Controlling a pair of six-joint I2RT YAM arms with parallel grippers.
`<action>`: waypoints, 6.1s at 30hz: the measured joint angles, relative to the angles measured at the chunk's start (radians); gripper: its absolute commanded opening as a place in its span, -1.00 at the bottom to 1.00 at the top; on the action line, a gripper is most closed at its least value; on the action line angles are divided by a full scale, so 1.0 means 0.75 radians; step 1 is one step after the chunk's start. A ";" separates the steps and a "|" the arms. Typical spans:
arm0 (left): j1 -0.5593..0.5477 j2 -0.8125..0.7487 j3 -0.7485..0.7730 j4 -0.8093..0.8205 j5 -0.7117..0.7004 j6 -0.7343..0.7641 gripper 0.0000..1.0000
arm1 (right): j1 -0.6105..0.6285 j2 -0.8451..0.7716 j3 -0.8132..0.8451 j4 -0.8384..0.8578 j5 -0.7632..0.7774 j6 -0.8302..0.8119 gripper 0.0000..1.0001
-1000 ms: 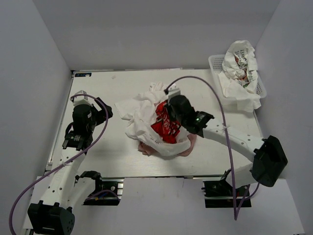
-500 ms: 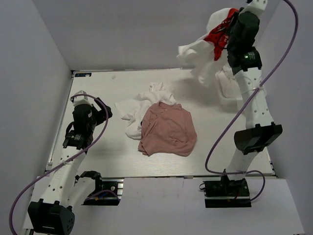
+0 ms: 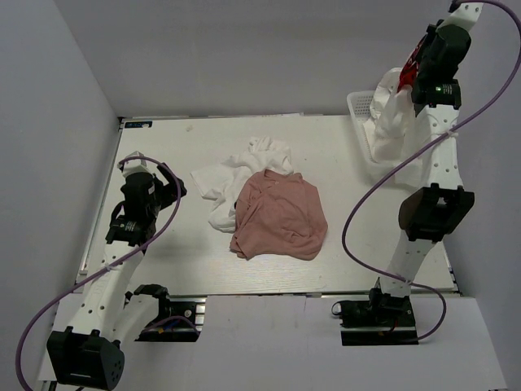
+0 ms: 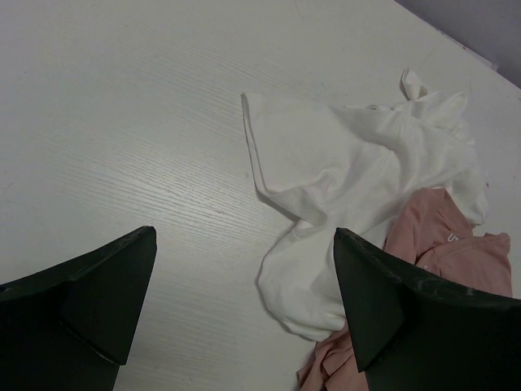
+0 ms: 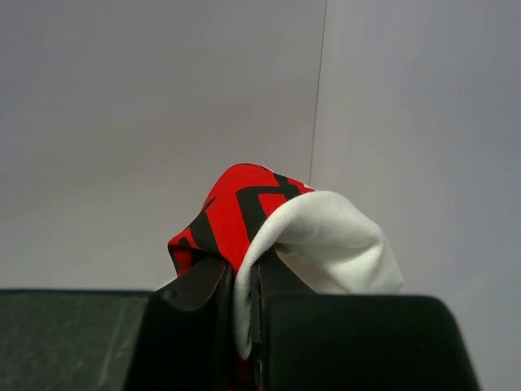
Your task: Fold and stack the t-shirts
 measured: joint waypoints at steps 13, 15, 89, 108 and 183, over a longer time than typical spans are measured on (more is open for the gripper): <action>0.000 0.000 0.001 -0.032 -0.004 -0.008 0.99 | -0.042 0.077 -0.432 -0.191 -0.158 0.064 0.81; 0.000 0.000 0.003 -0.032 -0.004 -0.011 0.99 | 0.018 0.010 -0.524 -0.231 -0.159 0.064 0.81; 0.002 0.375 0.102 -0.009 -0.005 0.003 0.99 | 0.121 -0.133 -0.201 0.249 0.437 -0.311 -1.00; 0.000 0.875 0.325 0.017 0.024 0.019 0.99 | 0.021 -0.163 -0.853 -0.108 0.016 0.195 0.81; -0.084 -0.073 1.341 0.166 0.156 0.214 -1.00 | 0.808 -1.101 -0.316 -0.109 -0.379 -0.114 -1.00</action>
